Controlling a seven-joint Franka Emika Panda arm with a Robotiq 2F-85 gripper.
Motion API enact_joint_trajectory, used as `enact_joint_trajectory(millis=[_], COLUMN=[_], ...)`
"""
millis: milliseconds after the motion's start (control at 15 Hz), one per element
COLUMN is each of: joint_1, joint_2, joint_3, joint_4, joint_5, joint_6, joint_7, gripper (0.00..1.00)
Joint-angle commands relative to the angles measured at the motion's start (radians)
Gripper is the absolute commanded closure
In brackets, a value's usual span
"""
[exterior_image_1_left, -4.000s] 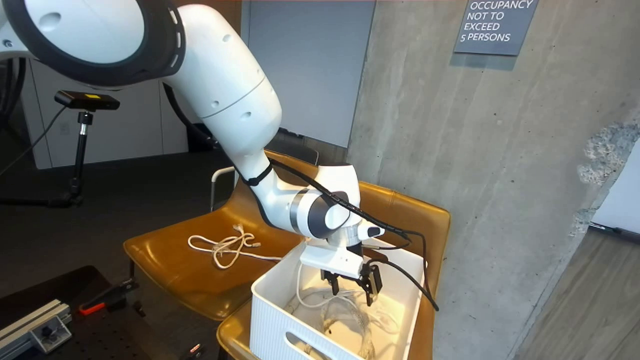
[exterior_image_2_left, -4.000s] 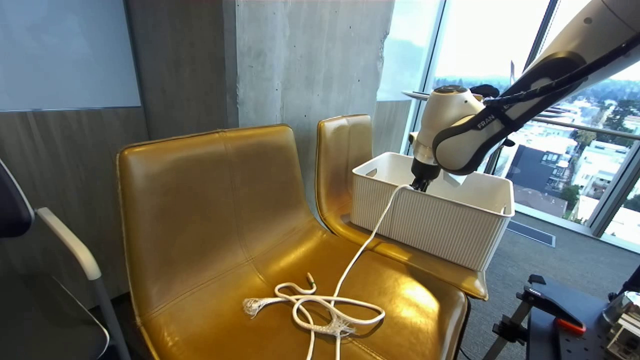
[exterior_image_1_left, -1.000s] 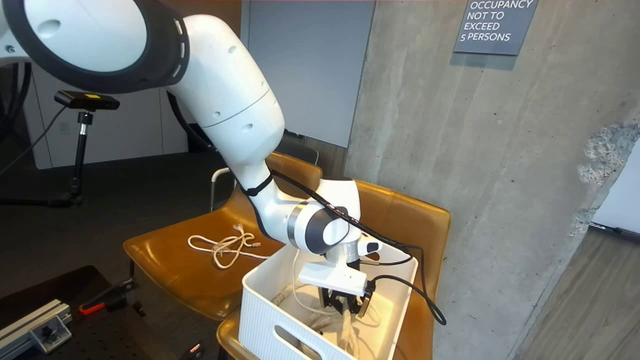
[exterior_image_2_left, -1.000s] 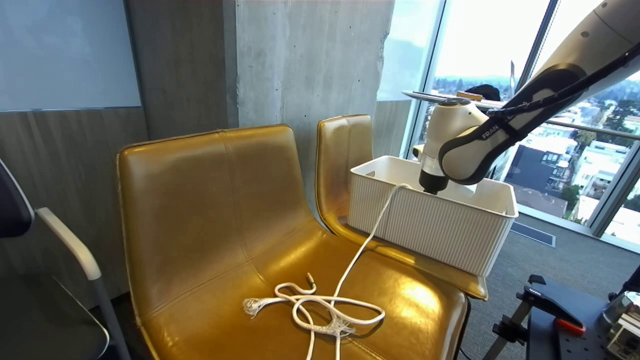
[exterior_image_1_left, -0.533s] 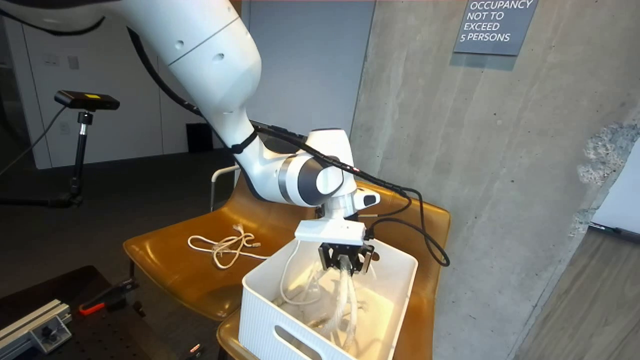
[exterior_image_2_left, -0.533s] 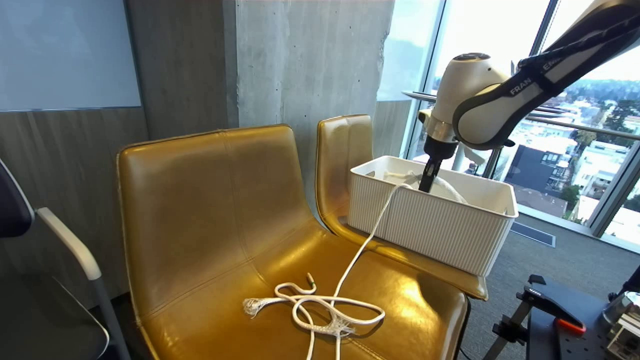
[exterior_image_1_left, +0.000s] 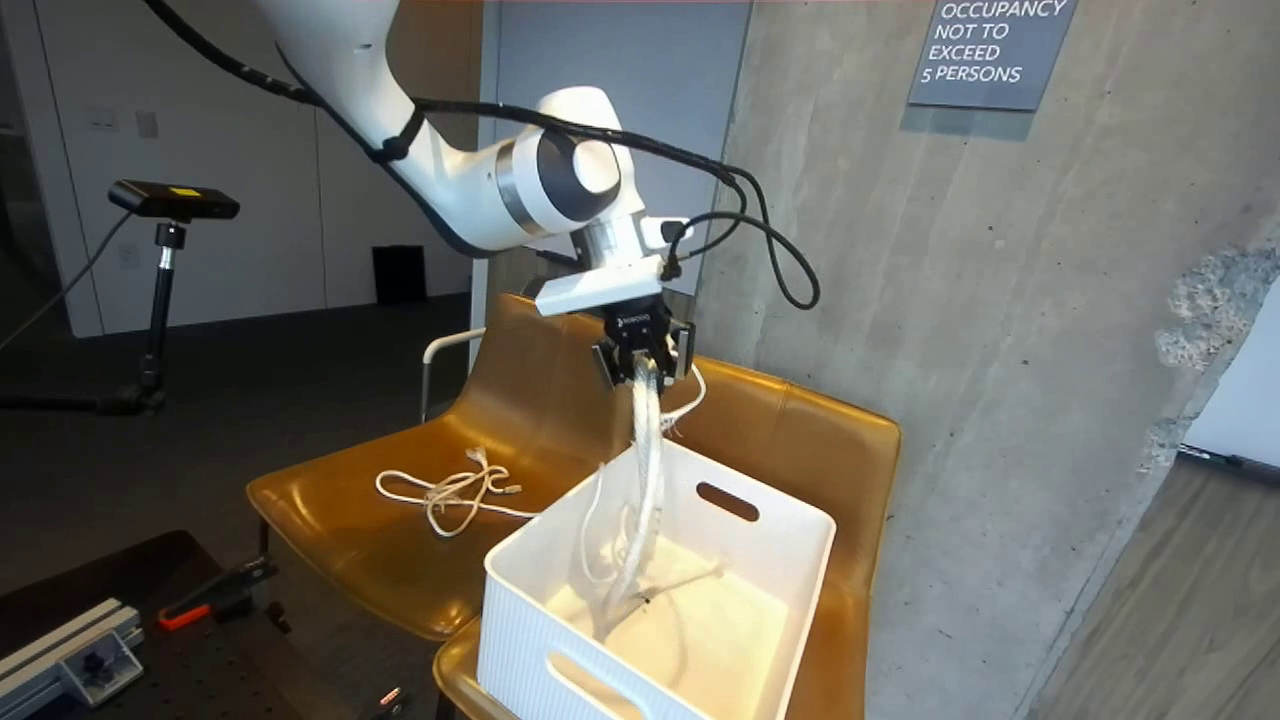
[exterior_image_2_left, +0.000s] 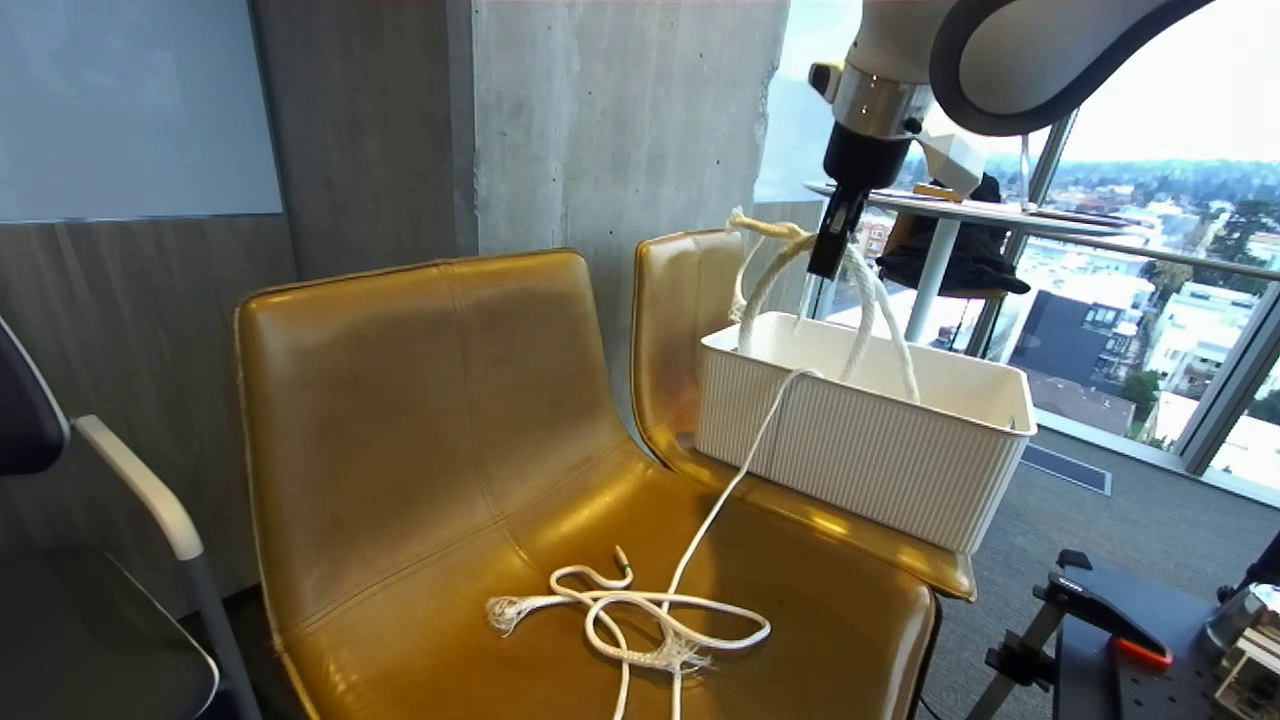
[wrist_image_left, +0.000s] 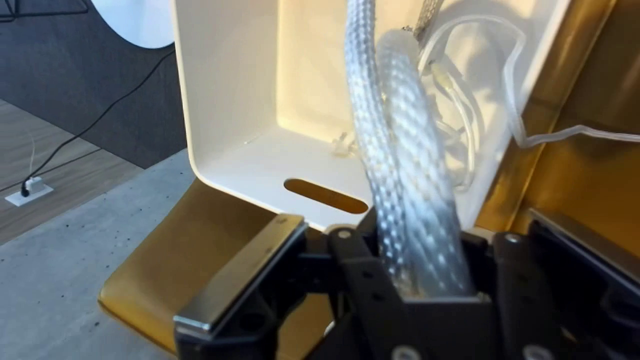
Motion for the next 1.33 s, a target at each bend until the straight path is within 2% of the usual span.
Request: enact_joint_trajectory(millis=[0, 267, 600, 867, 1267], joint_1=[0.075, 0.153, 0.268, 0.343, 0.491], joint_2=[-0.091, -0.111, 0.011, 0.131, 0.389], joint_3=[0.063, 0.165, 0.274, 0.299, 0.296], joint_4=[0.046, 0.186, 0.476, 0.582, 0.834], joint_5=[-0.054, -0.055, -0.061, -0.035, -0.004], joint_6=[-0.161, -0.321, -0.526, -0.573, -0.602], joint_7=[0.075, 0.141, 0.240, 0.334, 0.416], gripper=[1.00, 1.00, 1.00, 1.00, 1.00])
